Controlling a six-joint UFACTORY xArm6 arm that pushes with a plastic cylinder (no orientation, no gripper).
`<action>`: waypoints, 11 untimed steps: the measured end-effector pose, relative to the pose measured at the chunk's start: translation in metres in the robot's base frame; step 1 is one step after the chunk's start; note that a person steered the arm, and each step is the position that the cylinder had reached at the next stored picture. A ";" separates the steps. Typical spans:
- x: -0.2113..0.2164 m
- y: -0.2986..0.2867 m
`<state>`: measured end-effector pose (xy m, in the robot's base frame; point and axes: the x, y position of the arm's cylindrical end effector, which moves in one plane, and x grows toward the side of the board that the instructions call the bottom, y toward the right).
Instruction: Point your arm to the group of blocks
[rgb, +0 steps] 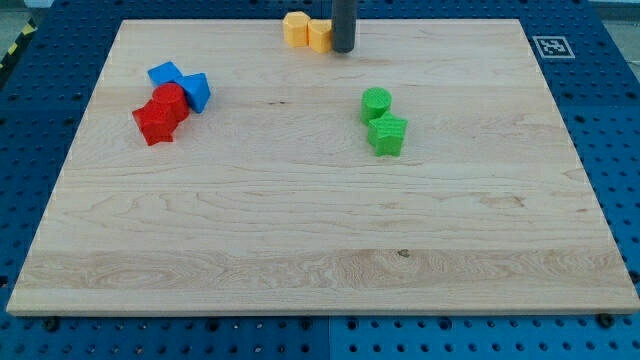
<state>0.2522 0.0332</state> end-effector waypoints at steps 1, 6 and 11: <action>0.031 0.035; 0.081 -0.040; 0.046 -0.178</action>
